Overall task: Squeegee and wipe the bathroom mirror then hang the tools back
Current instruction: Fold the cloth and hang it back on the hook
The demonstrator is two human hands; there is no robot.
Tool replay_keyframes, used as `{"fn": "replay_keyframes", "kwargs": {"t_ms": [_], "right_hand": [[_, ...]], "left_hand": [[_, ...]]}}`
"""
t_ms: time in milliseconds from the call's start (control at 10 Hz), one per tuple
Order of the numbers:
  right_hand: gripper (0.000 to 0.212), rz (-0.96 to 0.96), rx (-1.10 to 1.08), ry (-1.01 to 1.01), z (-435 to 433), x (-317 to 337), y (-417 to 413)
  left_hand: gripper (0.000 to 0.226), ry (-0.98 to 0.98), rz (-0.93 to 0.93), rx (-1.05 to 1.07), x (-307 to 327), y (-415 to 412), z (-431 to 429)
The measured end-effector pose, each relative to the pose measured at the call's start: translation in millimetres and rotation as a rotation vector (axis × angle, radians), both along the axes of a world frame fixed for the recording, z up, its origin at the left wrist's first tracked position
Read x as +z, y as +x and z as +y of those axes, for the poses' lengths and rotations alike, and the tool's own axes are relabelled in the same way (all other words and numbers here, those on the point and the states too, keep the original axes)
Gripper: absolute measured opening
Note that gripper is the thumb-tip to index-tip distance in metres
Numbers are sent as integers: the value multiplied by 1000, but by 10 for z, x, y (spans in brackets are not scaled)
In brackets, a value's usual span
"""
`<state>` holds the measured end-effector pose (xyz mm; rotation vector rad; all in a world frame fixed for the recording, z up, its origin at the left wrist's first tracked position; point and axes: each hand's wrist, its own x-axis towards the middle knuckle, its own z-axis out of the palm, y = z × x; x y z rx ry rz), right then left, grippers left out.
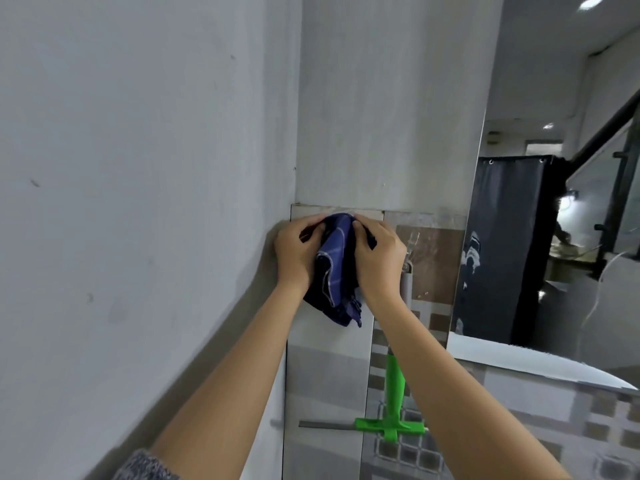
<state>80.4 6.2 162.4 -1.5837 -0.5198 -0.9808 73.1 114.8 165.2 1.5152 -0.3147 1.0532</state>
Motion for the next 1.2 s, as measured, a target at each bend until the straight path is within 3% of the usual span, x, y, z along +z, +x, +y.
{"fn": "replay_keyframes", "kwargs": {"t_ms": [200, 500, 1000, 1200], "right_hand": [[28, 91, 91, 29, -39, -57, -143], [40, 100, 148, -99, -87, -180, -199], [39, 106, 150, -185, -171, -223, -172], [43, 115, 46, -349, -260, -251, -329]], "left_hand": [[27, -9, 134, -282, -103, -257, 55], [35, 111, 193, -393, -214, -349, 92], [39, 302, 212, -169, -207, -296, 136], [35, 408, 277, -46, -223, -594, 74]]}}
